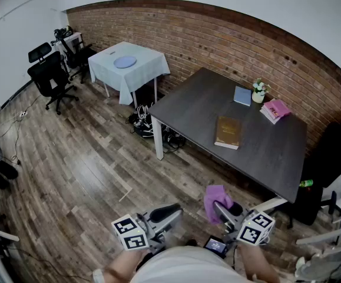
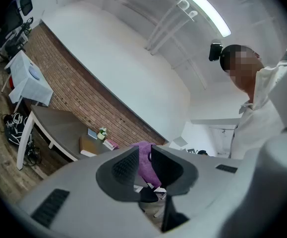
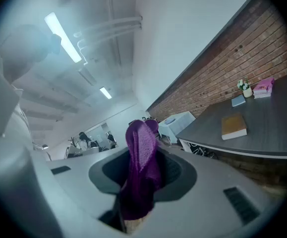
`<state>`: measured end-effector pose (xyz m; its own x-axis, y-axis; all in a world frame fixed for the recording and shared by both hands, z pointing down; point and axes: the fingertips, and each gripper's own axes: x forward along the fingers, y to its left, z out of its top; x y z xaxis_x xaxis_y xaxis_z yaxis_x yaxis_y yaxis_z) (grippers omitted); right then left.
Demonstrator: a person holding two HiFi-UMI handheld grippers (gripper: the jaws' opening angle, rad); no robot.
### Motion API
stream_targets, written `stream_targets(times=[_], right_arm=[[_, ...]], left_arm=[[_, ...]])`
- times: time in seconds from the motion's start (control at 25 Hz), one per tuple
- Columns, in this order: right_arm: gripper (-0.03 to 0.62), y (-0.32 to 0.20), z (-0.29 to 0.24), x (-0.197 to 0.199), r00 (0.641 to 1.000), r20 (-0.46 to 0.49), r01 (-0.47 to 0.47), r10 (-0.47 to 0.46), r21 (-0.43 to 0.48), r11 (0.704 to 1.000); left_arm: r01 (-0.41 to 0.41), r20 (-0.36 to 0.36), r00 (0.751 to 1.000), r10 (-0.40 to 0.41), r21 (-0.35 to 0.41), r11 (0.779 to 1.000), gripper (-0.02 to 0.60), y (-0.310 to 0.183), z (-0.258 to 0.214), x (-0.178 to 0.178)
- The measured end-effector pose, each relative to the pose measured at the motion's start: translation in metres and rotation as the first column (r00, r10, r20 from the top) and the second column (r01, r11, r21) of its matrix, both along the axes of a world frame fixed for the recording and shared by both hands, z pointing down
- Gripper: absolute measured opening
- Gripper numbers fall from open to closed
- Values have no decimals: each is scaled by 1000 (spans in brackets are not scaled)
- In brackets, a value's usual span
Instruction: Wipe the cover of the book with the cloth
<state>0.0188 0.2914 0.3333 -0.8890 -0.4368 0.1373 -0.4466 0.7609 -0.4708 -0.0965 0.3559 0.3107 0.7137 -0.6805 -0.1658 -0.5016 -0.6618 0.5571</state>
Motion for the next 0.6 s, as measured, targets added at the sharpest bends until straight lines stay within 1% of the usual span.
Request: stream_targets(times=[0.16,0.6], right_arm=[[129,-3,-2,4,1000,-1,9,-9,-1,1000],[129,-4,-5,15,1000,6,-5,5,-9,1000]], left_arm=[[3,4,1000,-3,-5,1000,72,-4,-1,5],[-18,5,1000,18,-8,1000,72,-7,-3,19]])
